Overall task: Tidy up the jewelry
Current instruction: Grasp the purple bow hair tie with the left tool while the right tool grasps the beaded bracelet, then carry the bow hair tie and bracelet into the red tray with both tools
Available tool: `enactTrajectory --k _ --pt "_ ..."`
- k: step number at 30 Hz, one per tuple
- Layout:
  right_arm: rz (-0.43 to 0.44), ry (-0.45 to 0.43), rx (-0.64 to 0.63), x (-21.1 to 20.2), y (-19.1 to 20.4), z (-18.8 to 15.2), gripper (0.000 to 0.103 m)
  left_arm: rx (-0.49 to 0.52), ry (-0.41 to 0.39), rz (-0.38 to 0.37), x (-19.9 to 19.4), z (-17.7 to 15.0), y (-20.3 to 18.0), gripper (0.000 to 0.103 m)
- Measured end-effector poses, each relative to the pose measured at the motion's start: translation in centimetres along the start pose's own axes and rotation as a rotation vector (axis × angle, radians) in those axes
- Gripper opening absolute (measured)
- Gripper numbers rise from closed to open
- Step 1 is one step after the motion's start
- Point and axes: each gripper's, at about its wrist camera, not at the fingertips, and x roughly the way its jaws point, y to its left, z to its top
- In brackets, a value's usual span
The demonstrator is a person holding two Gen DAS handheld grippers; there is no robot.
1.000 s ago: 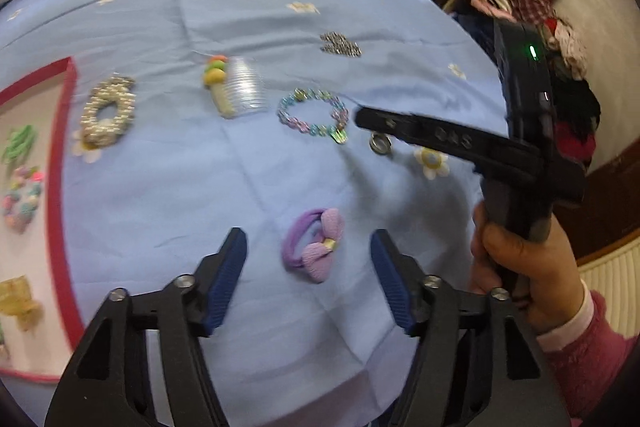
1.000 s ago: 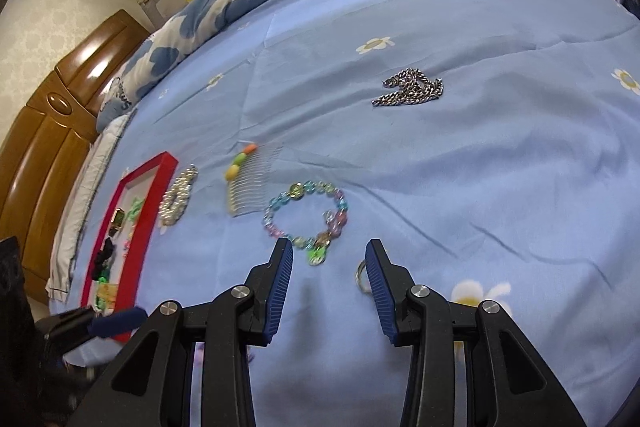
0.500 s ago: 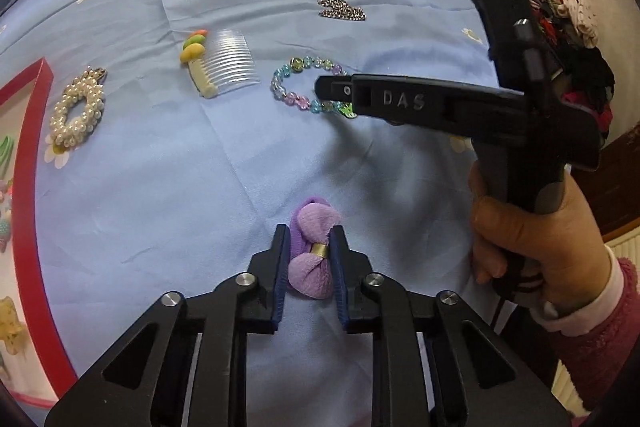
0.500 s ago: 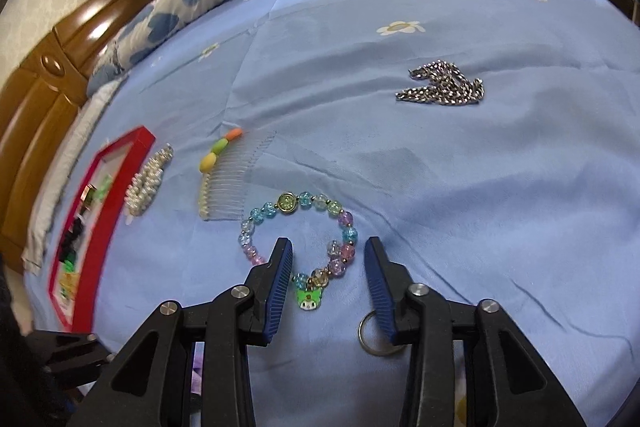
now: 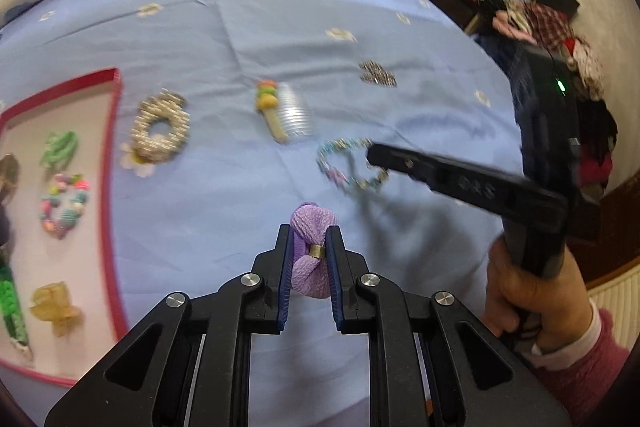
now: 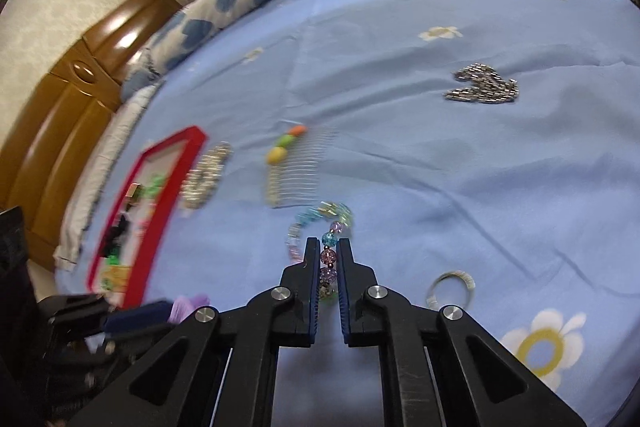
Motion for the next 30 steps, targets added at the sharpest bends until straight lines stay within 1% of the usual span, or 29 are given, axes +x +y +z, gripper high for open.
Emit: enactTrajectory --k 5,14,21,30 --pt "0.070 -0.021 -0.012 -1.5 2.6 0.0 0.007 -0.040 -0.045 0.014 -1.8 0.2 1.7 0.014" --pt "0.127 -0.046 -0.077 -2.6 7.2 0.5 0.007 -0.112 -0.097 0.044 -4.7 -0.8 4.5 0.014" --pt "0.163 -0.033 -0.109 -2.1 9.7 0.5 0.007 -0.167 -0.137 0.078 -7.0 -1.7 7.2 0.014" --pt "0.189 -0.018 -0.156 -1.0 12.8 0.8 0.007 -0.248 -0.180 0.123 -9.3 -2.6 11.1 0.014"
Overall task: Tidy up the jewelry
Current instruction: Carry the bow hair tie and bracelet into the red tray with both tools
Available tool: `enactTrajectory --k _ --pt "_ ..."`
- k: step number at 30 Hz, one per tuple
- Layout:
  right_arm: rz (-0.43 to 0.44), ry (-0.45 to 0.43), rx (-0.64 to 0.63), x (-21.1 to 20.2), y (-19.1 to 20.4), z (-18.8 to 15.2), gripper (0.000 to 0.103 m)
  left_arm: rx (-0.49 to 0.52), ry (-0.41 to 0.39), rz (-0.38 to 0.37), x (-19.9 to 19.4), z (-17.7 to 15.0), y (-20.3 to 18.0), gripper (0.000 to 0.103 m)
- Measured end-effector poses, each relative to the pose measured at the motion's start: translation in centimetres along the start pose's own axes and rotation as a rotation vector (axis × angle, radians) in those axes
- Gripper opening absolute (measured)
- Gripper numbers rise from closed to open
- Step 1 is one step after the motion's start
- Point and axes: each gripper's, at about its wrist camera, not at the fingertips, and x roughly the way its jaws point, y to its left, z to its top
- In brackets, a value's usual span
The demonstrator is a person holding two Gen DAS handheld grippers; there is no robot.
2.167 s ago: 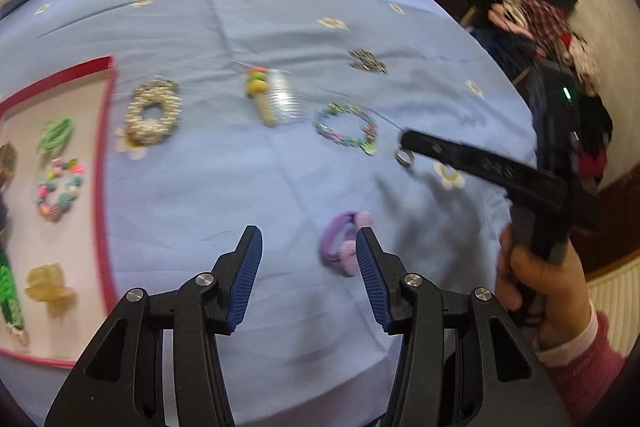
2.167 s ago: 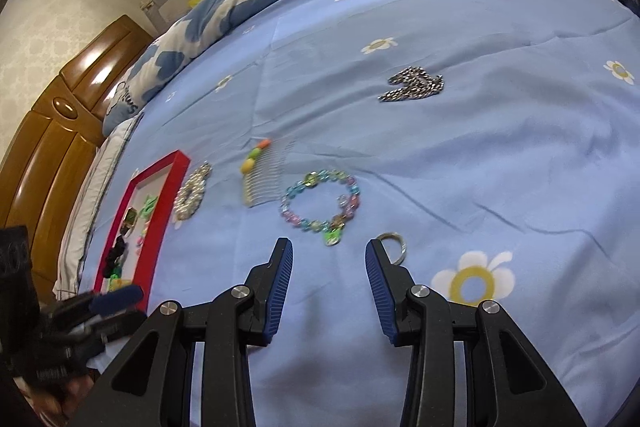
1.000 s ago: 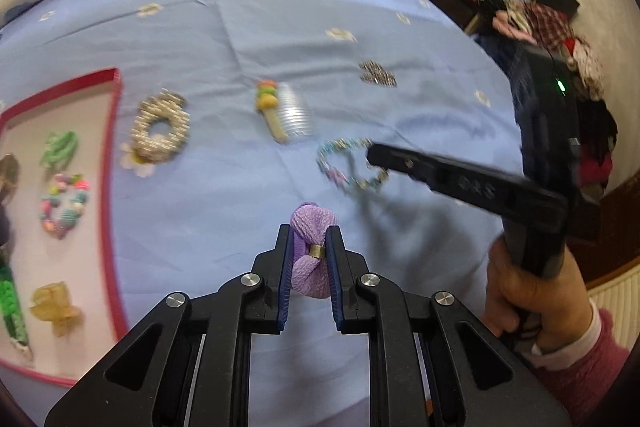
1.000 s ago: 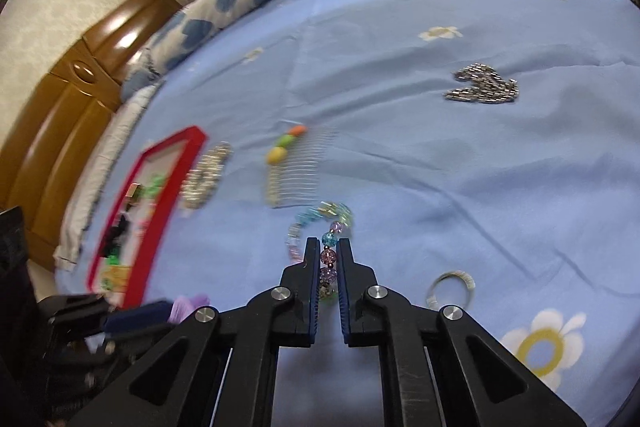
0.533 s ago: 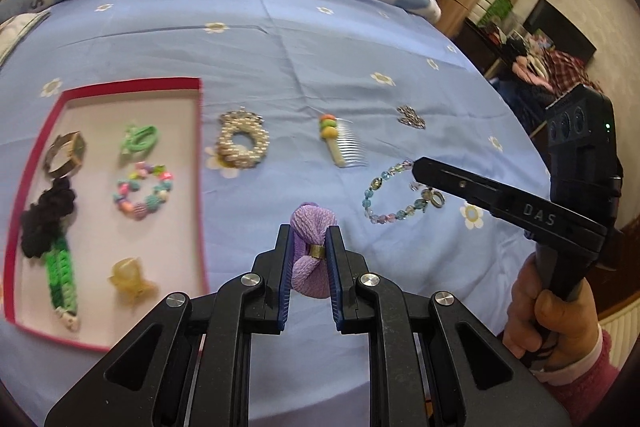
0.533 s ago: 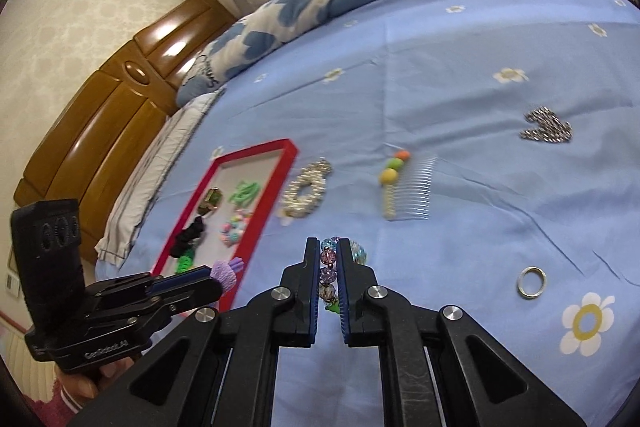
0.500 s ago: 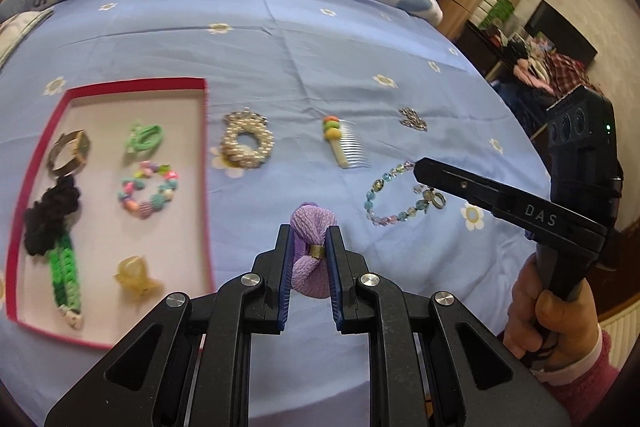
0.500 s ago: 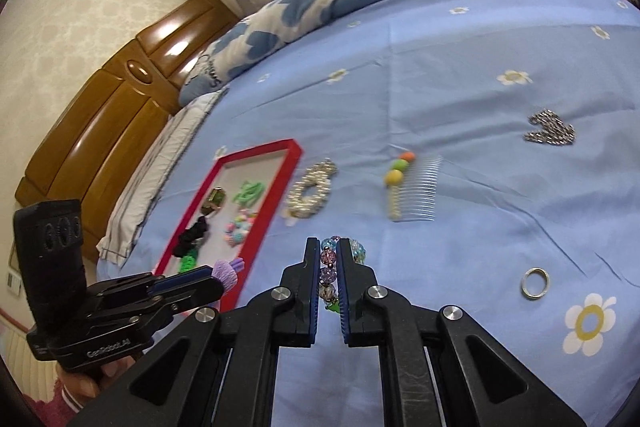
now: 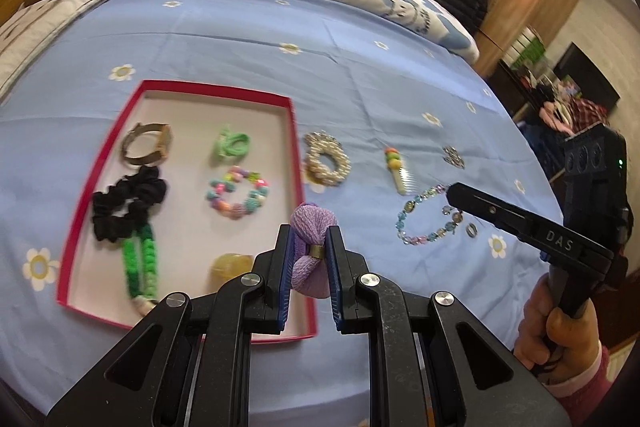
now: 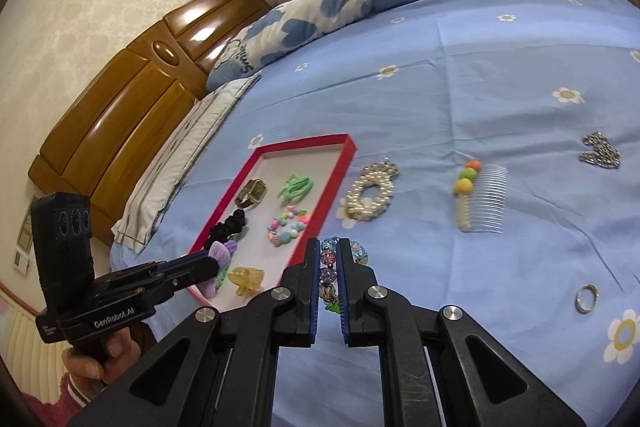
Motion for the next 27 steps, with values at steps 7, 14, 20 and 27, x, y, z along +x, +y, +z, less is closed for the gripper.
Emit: enactTrajectory --k 7,14,20,27 --pt "0.031 0.009 -0.030 1.3 2.2 0.7 0.007 -0.047 -0.026 0.033 -1.1 0.4 2.8 0.014" --pt "0.077 0.028 -0.064 3.6 5.0 1.6 0.007 -0.077 -0.044 0.074 -1.5 1.0 5.5 0.014" --pt "0.111 0.058 -0.095 6.3 7.3 1.9 0.007 -0.102 -0.046 0.114 -1.4 1.4 7.9 0.014" --pt "0.153 0.104 -0.095 10.1 9.2 2.0 0.007 -0.119 -0.034 0.161 -0.3 2.0 10.3 0.014"
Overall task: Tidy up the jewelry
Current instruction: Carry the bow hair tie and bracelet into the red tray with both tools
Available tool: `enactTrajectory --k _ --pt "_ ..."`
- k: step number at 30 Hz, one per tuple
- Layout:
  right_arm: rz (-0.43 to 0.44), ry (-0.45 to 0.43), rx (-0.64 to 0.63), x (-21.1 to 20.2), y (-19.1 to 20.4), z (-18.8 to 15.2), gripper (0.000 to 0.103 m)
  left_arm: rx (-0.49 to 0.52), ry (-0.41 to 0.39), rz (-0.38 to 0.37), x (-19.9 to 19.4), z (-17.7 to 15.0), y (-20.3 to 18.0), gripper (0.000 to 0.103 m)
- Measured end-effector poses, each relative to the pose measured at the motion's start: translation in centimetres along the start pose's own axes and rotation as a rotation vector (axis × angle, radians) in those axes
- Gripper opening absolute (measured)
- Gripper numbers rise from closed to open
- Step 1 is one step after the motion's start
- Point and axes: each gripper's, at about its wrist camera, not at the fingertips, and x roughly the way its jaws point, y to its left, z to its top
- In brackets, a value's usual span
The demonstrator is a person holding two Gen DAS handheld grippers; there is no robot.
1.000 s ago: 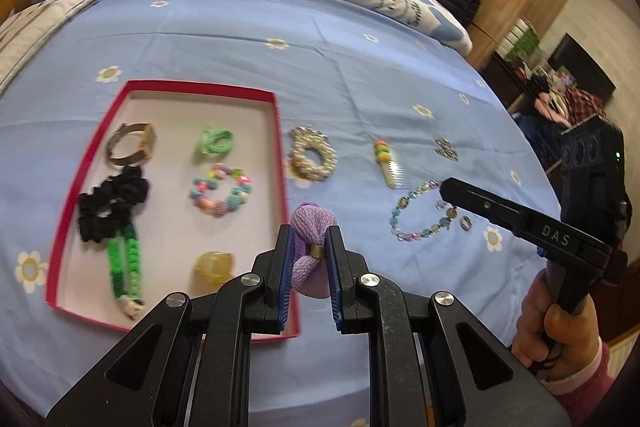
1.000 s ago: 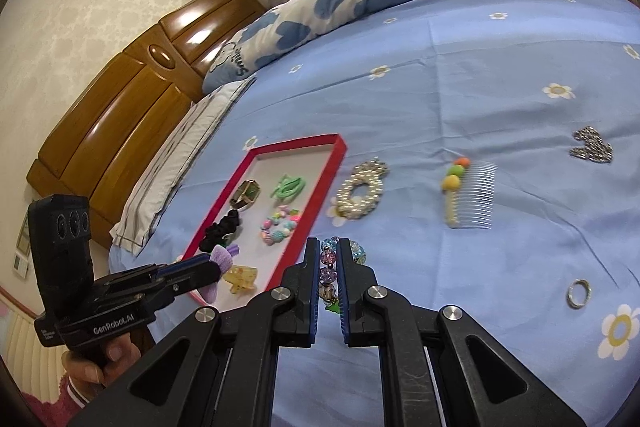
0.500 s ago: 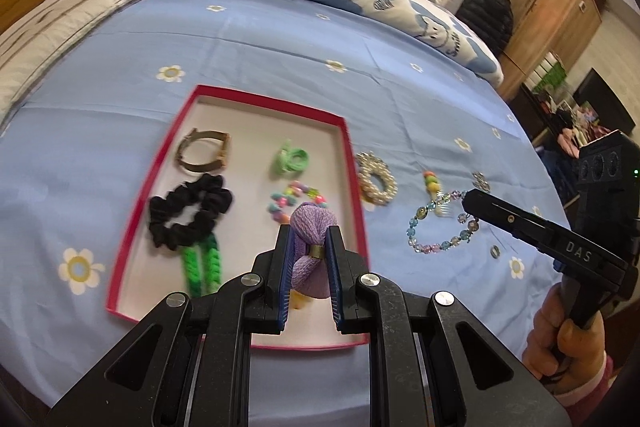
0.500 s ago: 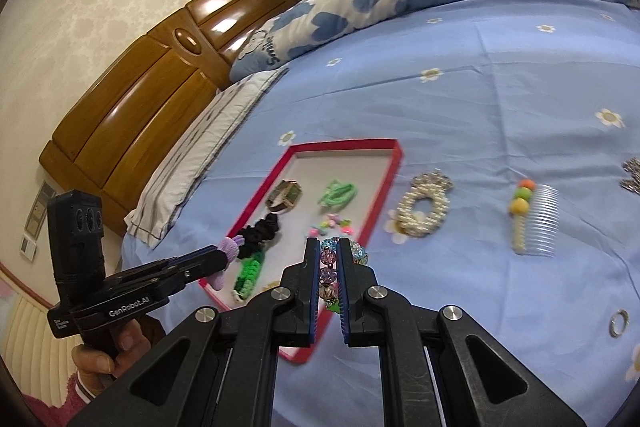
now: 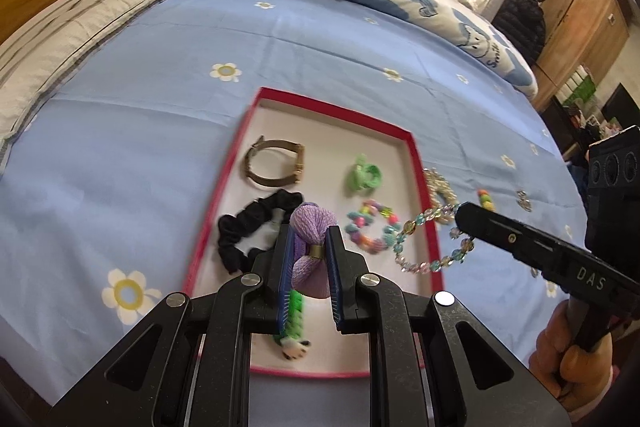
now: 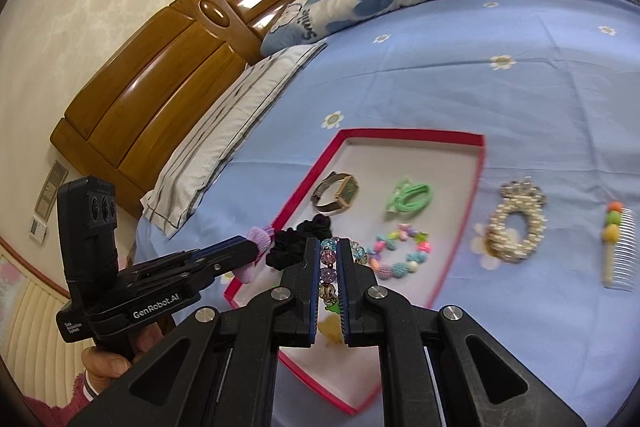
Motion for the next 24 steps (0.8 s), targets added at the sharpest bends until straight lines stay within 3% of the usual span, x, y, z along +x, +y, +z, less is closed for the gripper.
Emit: enactTrajectory --k 4,11,24 --pt "0.017 0.024 0.012 2.1 0.1 0.3 0.007 -0.013 0.012 0.021 1.3 0.4 0.9 0.014" --pt "-0.041 0.082 0.042 4.7 -2.4 -0.7 0.007 -0.025 0.054 0.041 3.5 -0.4 1.3 0.014" --pt "-0.101 0.146 0.062 5.8 -4.8 -1.8 0.008 -0.006 0.094 0.045 5.1 -1.1 0.8 0.018"
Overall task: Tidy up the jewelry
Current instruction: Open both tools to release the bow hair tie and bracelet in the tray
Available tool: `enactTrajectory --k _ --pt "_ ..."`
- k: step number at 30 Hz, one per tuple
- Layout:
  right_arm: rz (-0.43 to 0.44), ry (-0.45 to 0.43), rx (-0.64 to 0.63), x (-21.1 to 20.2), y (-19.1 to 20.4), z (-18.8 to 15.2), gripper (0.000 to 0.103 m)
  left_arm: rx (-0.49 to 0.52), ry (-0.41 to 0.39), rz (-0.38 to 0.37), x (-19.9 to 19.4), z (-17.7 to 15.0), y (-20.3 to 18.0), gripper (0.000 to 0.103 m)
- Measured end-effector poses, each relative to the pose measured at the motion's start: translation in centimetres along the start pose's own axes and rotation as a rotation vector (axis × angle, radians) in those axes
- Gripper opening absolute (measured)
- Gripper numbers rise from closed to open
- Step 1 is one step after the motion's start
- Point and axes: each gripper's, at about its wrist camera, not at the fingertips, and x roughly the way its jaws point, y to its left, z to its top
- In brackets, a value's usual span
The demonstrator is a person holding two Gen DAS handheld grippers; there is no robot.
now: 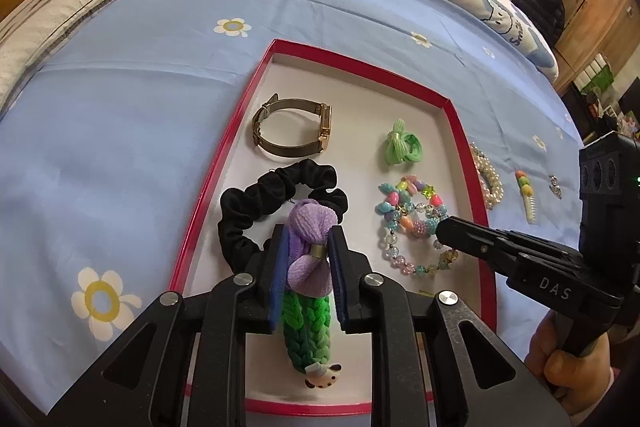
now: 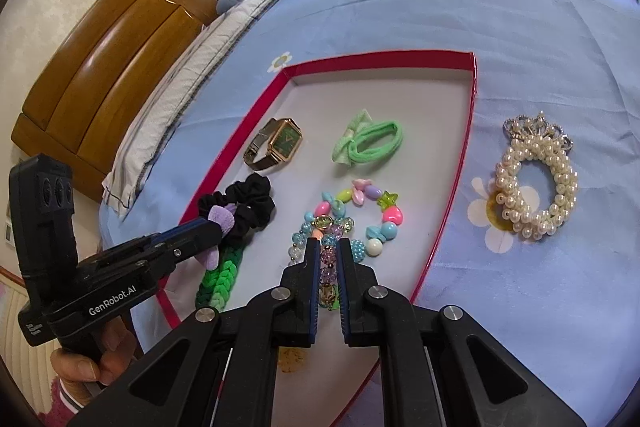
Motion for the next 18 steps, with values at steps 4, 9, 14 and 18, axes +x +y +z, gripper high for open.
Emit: enactTrajectory --k 4,9,14,18 --pt "-0.011 0.006 -0.004 0.0 0.0 0.0 0.013 0.008 0.000 0.015 -0.1 -0.1 -0.3 0.030" --pt "-0.016 0.001 0.004 -0.1 0.0 0.2 0.016 0.029 -0.002 0.021 -0.4 -0.3 -0.7 0.036" --pt "-0.014 -0.021 0.008 -0.9 0.1 0.2 0.034 0.024 -0.008 0.010 -1.0 -0.5 -0.6 0.037" --pt "-0.009 -0.036 0.012 -1.6 0.2 0.2 0.034 0.026 -0.010 0.007 -1.5 -0.7 -0.7 0.039"
